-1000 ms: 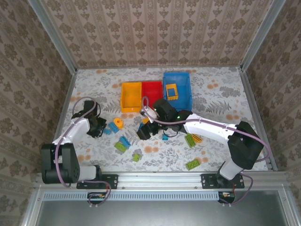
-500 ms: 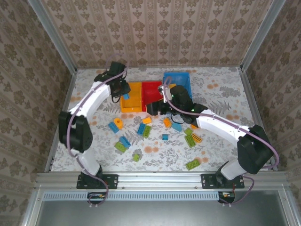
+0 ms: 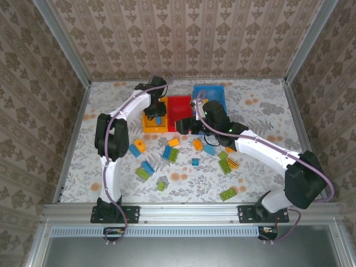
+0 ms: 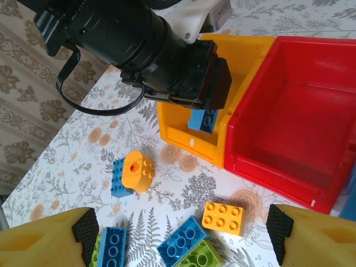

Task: Sort the legos into containers by color

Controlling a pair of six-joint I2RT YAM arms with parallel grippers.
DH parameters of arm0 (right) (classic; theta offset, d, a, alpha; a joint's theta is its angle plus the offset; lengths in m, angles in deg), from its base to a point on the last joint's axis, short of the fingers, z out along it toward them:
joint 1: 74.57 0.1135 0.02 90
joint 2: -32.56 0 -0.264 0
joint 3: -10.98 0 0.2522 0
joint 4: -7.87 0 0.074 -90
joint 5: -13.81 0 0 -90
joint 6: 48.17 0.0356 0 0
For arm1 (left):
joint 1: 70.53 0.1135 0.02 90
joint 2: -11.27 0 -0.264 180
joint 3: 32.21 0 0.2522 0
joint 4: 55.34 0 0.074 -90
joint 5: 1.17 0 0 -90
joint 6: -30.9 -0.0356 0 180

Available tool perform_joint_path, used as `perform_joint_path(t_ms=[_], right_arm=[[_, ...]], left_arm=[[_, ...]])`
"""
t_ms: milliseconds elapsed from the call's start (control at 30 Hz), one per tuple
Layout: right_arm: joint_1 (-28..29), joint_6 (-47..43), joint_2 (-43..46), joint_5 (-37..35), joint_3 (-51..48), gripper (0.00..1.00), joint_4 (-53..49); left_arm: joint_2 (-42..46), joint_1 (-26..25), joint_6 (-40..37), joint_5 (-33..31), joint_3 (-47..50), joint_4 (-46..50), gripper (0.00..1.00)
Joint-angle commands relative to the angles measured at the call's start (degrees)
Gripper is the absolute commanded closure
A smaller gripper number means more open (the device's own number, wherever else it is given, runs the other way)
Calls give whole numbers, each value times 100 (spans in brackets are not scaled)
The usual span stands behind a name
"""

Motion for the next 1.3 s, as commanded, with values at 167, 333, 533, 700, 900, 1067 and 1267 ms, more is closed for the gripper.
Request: perform_joint_path(t_ms=[167,333,533,700,900,1067,1267], right_arm=[[-46,-369,634,-712,-405,18,-960],[-103,-190,1006,-1623,-482,19,-2445],[-187,429,1303,-1525,-676,25,-4563],[-180,927,1507,-1161,-1274,24,-5346],[-268,1224,951,-985,-1548,21,-4819],[-382,1182,324,-1008,-1566,21,-4201],[-662,904,-190,-1075,-1541,29,-3793]], left_arm=[[91,-28,-101,-198,-159,420,54],[553,-33,-68,-263,-24,398,51],[1919,-613,-287,-23,1132,-289,44],[3351,-1235,-763,836,2787,-1162,38],[4612,-1752,-759,1365,4225,-1514,37],[5057,-1900,-730,1545,4604,-1655,37],[5204,-1976,-599,1452,4691,-1714,37]])
